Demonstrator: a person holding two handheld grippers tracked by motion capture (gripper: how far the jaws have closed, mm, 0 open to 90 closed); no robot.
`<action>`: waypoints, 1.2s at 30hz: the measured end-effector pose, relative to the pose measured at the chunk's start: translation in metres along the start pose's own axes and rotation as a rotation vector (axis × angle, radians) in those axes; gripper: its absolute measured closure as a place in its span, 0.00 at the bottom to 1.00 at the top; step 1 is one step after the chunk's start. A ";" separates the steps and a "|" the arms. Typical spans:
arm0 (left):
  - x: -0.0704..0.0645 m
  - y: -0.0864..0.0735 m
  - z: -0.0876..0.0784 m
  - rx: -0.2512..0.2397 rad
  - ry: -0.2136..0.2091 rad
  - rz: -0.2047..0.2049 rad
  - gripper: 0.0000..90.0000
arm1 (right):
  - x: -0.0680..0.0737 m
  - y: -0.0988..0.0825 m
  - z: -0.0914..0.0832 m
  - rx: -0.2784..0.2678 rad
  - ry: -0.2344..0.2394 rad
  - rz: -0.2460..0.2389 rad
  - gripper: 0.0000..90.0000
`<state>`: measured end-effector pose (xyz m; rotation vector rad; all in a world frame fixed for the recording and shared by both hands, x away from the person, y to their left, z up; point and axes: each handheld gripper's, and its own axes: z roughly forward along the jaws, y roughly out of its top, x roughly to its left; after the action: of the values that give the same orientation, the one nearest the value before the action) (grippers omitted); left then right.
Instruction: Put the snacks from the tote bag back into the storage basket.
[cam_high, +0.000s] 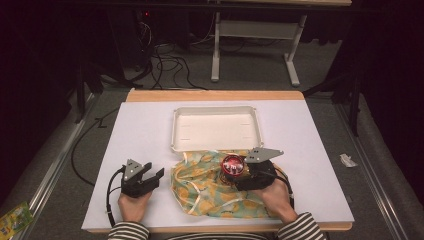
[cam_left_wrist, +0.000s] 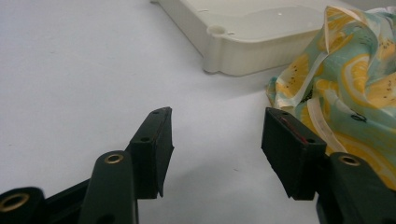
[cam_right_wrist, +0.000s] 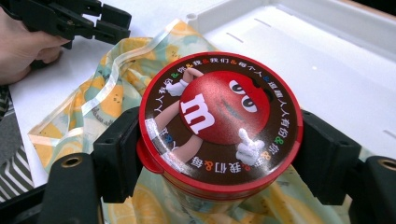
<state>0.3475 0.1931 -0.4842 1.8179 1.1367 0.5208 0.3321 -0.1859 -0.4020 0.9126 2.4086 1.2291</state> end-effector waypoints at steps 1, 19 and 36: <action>0.000 0.000 0.000 0.000 0.000 0.000 0.48 | 0.000 0.001 -0.001 0.002 -0.005 0.006 0.29; 0.000 0.000 0.000 0.003 -0.005 0.001 0.48 | -0.014 0.016 -0.014 0.007 -0.038 0.002 0.29; 0.000 0.000 0.000 0.000 -0.007 0.006 0.48 | -0.024 0.030 -0.021 -0.011 -0.048 0.007 0.29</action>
<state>0.3476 0.1925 -0.4843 1.8222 1.1274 0.5176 0.3522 -0.2015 -0.3664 0.9376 2.3609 1.2080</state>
